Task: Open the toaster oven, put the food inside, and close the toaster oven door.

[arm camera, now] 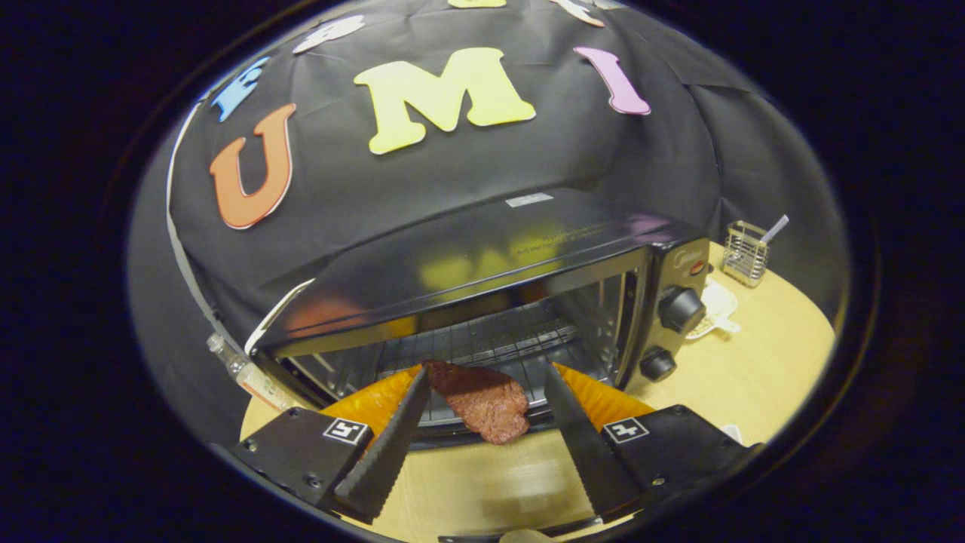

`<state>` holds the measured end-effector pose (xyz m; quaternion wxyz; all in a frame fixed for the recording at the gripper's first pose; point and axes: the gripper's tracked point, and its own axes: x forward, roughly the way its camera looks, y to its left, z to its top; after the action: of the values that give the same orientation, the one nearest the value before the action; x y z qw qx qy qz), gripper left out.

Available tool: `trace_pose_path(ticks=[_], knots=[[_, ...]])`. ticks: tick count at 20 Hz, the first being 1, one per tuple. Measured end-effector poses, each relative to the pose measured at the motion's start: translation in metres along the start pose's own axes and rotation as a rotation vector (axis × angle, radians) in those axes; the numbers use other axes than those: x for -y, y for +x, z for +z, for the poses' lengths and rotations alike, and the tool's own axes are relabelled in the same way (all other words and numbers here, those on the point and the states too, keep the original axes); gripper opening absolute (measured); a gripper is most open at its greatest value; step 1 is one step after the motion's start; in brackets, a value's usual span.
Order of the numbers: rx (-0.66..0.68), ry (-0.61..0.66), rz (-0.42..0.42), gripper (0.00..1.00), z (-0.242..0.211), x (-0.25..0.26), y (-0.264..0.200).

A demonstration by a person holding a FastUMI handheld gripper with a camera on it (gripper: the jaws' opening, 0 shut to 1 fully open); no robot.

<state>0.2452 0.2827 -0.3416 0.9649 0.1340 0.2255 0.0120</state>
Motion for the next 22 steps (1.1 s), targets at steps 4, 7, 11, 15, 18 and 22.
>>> trace_pose_path(ticks=[4,7,11,15,18,22], knots=[[0.005,-0.039,0.024,0.98,0.012,0.001,-0.039],[0.026,-0.078,0.043,0.98,0.026,0.001,-0.074],[0.048,-0.165,0.074,0.98,0.034,0.001,-0.121],[0.058,-0.236,0.094,0.98,0.026,0.007,-0.163],[0.040,-0.268,0.109,0.98,0.009,0.015,-0.189],[-0.001,-0.293,0.137,0.98,-0.025,0.025,-0.212]])
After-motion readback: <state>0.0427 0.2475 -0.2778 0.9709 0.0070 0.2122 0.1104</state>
